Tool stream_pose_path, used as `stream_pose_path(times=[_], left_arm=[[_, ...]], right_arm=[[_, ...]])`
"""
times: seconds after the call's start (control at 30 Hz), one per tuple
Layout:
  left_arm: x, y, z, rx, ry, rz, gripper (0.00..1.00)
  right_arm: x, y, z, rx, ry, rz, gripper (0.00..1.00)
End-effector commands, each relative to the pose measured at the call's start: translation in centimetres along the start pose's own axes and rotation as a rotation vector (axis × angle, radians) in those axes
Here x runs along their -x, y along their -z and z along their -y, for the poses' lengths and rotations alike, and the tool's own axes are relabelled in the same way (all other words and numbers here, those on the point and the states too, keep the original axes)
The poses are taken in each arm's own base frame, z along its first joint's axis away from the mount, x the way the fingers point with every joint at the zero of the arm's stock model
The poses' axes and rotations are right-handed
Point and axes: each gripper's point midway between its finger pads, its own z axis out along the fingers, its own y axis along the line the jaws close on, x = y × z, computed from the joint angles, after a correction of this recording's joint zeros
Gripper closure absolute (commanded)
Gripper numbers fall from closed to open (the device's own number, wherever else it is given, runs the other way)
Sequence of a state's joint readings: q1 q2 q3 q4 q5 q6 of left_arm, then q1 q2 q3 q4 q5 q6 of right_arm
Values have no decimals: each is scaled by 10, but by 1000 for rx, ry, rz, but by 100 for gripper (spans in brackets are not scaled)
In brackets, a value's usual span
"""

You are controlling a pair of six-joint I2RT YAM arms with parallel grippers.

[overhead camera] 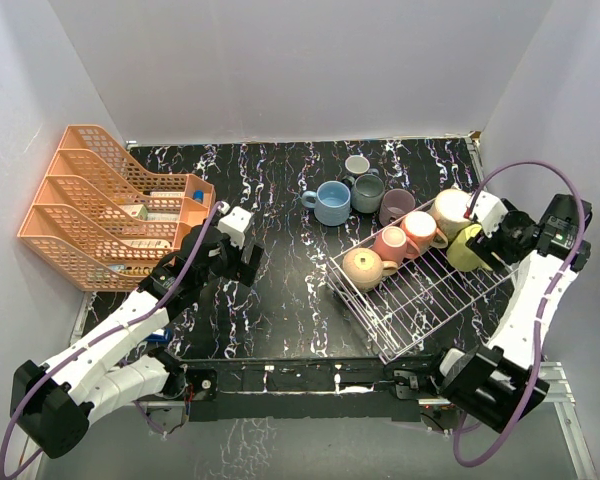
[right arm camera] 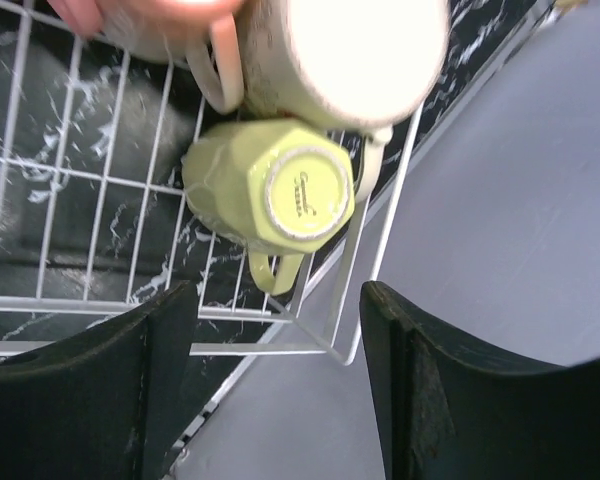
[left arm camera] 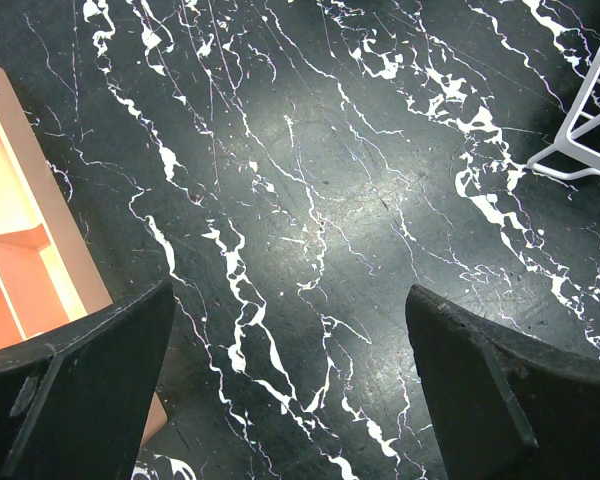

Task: Load the cups into the dish rack
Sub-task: Turn the cup upside down in the dish rack.

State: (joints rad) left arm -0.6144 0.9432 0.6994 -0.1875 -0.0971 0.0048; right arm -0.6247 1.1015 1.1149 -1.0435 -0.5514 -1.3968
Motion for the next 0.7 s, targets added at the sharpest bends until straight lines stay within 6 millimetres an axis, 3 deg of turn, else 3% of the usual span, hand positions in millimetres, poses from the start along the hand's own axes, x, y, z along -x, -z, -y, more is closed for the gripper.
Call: stream_pose_path(times=[0.0,0.2,0.3,0.4,0.57,0.67], left_arm=[[0,1,-4,15,-8,3,3],[-2,0,-5,22,-8,-3,3],[-3,-1,-5,24,-9,-9,3],[-4,-2,-5,24,-10,-15,3],[-6,-3,-6,31,-11,-25,3],[-7,-4,-7,34,-12,-29,3]], right_arm=[[53,27,-14,44,6,197,32],[68,20,-51,169,-92,304,37],[67,11,-68,223,-98,300,38],[61,-2,-84,276,-103,253,47],[49,-25,-88,273,-167,146,70],[44,-38,-74,202,-195,104,75]])
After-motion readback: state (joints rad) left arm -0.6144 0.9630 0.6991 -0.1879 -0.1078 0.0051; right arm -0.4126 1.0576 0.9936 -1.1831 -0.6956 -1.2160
